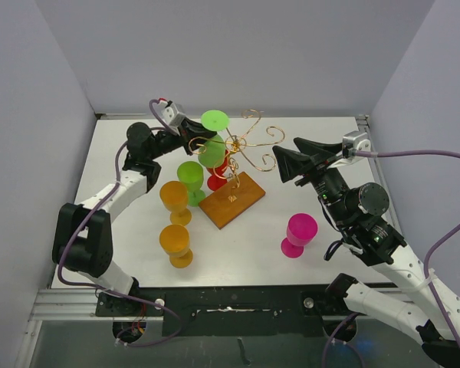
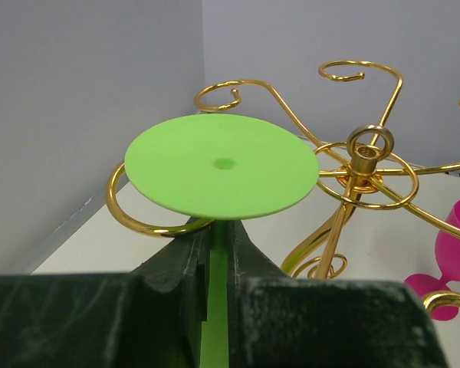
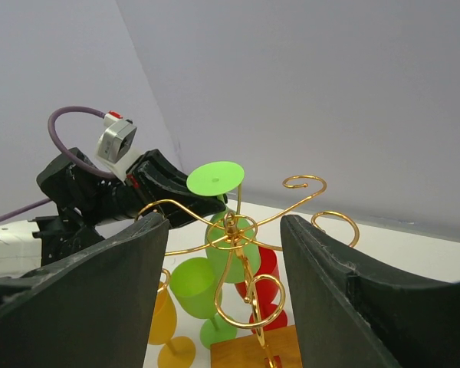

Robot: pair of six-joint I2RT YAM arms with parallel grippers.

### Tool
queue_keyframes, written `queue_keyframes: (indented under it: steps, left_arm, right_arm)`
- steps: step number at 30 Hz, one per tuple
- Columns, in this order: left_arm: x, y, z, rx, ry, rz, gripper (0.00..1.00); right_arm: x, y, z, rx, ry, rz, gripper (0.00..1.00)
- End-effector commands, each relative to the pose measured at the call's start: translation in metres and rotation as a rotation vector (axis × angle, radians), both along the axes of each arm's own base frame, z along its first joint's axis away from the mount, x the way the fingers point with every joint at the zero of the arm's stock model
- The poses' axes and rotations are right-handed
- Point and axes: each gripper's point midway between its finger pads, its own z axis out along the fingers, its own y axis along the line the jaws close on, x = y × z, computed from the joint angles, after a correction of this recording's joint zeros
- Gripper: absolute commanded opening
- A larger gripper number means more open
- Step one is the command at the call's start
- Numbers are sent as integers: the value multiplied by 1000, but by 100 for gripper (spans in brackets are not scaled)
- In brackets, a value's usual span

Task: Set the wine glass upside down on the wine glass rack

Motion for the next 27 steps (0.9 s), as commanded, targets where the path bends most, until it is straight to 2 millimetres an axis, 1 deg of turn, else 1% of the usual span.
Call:
queue_keyframes:
  steps: [1,5,9,15,27]
  left_arm:
    - [14,1,32,-40,-91,85,0]
    - [17,1,35,-54,-88,117,0]
    - [23,6,40,-82,-84,168,0]
    - [21,12,48,-132,-92,200,0]
    - [24,26,55,-166,-103,293,0]
  right_arm:
    - [-6,0,13,37,-35,18,61]
    - [-6,0,13,39,-34,18,61]
    - [-7,0,13,42,-35,21,61]
    - [-8,-1,13,46,-35,23,61]
    - [-11,-2,15,54,-38,31,61]
